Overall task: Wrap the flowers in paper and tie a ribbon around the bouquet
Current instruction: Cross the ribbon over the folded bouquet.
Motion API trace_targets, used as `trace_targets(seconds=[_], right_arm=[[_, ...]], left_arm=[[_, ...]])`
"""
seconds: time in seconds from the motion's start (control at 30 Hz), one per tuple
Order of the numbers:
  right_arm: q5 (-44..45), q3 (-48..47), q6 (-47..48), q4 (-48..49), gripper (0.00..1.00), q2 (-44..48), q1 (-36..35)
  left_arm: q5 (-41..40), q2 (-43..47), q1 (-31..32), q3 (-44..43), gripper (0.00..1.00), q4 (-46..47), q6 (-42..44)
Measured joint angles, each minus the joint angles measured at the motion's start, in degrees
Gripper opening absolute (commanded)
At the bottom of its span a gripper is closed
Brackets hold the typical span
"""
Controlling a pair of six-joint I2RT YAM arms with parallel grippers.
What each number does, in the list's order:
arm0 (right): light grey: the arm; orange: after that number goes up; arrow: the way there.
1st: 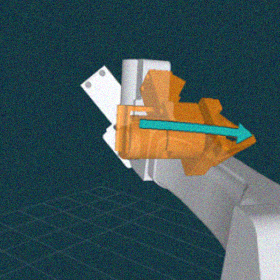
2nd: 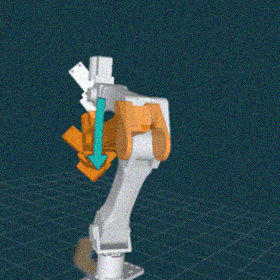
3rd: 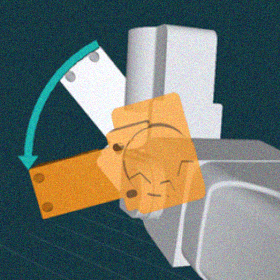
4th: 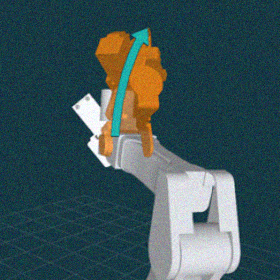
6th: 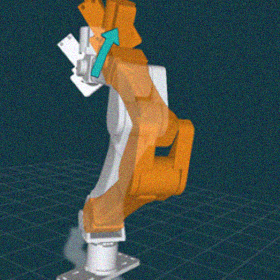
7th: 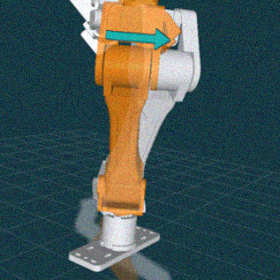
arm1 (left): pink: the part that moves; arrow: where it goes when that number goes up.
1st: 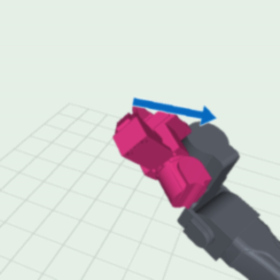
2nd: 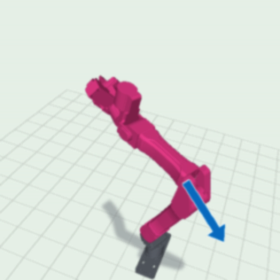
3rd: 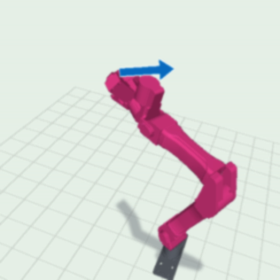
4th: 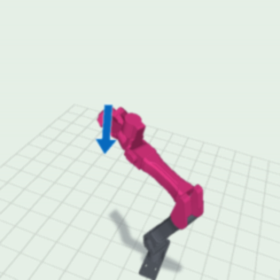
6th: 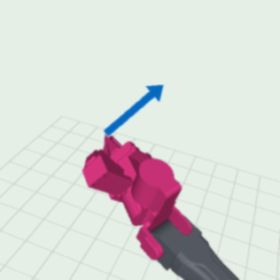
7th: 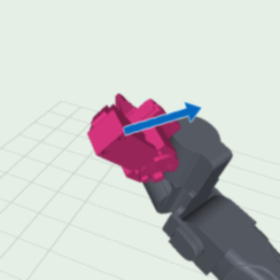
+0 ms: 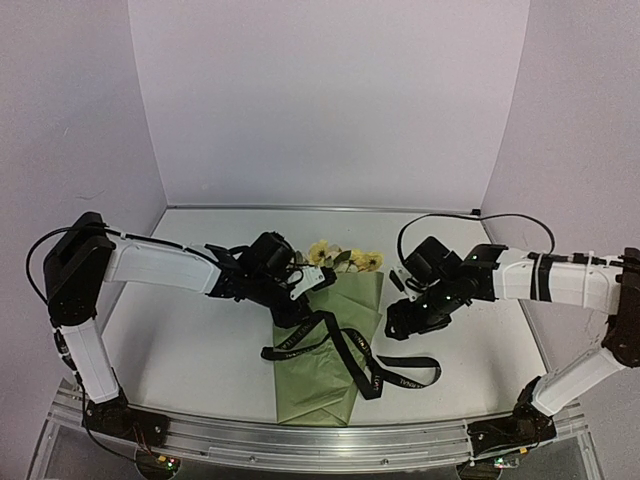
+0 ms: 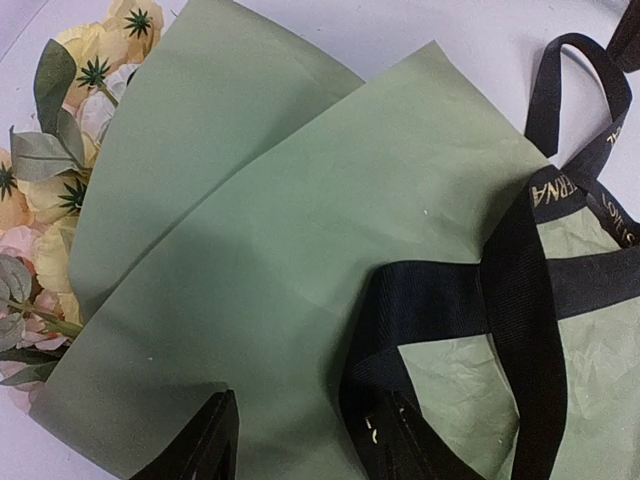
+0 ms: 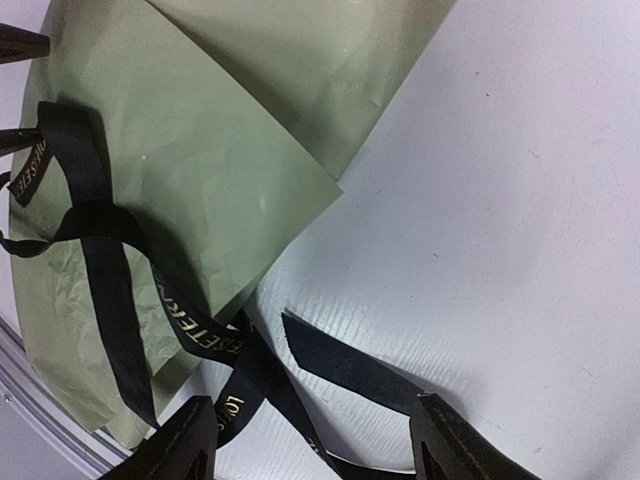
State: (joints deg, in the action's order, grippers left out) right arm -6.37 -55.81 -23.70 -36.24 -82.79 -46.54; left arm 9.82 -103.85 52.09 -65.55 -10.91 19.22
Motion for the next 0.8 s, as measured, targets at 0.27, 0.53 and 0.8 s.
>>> trace_targets(seconds=[0.27,0.53,0.8], right_arm=[[1.9,4.1,-0.9,0.8,0.7,2.6,0.4],[3.8,6.4,-1.8,1.6,0.71,4.4,0.5],[7.2,8.8,-2.3,2.2,0.63,5.7,0.5]], left_arm=[[-1.1,-2.0,1.2,-2.6,0.5,-0.6,2.0],[-1.5,-4.3,2.2,-3.9,0.34,-0.7,2.2],[-2.5,-4.7,2.7,-4.5,0.01,-0.3,1.4]])
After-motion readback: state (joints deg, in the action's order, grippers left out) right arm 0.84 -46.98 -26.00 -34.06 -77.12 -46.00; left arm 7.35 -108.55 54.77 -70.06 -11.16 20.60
